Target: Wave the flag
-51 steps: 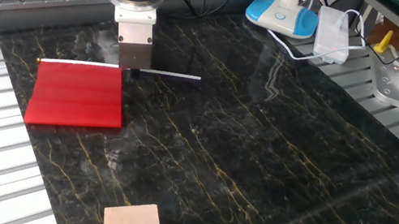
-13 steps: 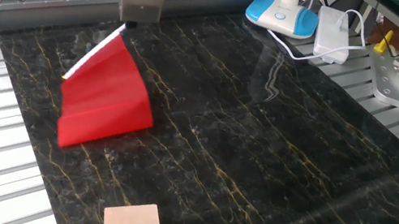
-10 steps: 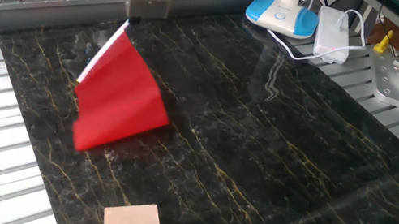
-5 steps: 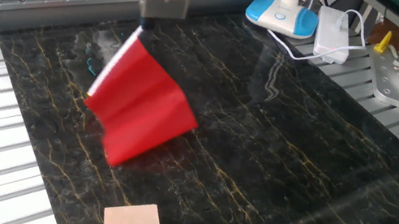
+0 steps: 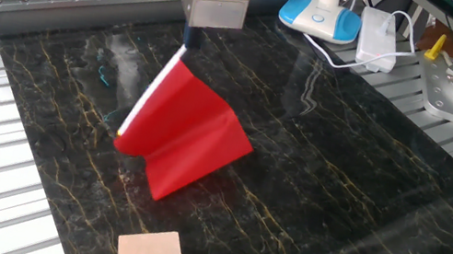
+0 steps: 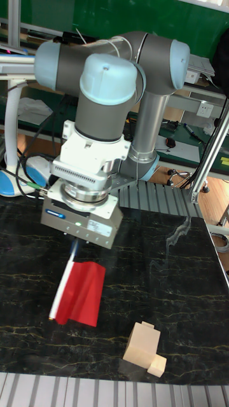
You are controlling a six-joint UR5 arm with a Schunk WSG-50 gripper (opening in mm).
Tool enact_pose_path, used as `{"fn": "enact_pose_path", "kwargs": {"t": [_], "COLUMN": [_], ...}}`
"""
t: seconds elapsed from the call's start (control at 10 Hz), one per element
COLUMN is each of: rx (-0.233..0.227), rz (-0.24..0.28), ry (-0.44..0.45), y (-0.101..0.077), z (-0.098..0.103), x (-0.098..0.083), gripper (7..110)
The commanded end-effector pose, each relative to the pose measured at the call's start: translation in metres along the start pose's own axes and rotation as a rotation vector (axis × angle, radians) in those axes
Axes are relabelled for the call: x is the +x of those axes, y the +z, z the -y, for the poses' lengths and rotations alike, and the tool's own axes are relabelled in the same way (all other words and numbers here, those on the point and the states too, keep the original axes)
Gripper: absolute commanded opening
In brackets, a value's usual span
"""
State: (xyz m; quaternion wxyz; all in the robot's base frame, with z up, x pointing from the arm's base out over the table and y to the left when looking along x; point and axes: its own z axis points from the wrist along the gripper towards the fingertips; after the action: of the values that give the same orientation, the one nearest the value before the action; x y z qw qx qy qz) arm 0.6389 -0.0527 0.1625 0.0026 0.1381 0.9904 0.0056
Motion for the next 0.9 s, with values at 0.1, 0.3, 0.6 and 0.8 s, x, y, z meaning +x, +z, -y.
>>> {"fn": "enact_pose_path", "kwargs": {"t": [0.1,0.3,0.6,0.8], "rx": [-0.053,-0.046,-0.07,-0.071], "rz": [0.018,0.014,0.01,0.006], "ry": [-0.004,-0.023,-0.056,-0.079], "y": [-0.003,-0.002,0.004,0.004], "z": [-0.015,-0.012,-0.017,-0.018], "x": [-0.003,-0.005,-0.022,-0.02], "gripper": [7,7,7,7]}}
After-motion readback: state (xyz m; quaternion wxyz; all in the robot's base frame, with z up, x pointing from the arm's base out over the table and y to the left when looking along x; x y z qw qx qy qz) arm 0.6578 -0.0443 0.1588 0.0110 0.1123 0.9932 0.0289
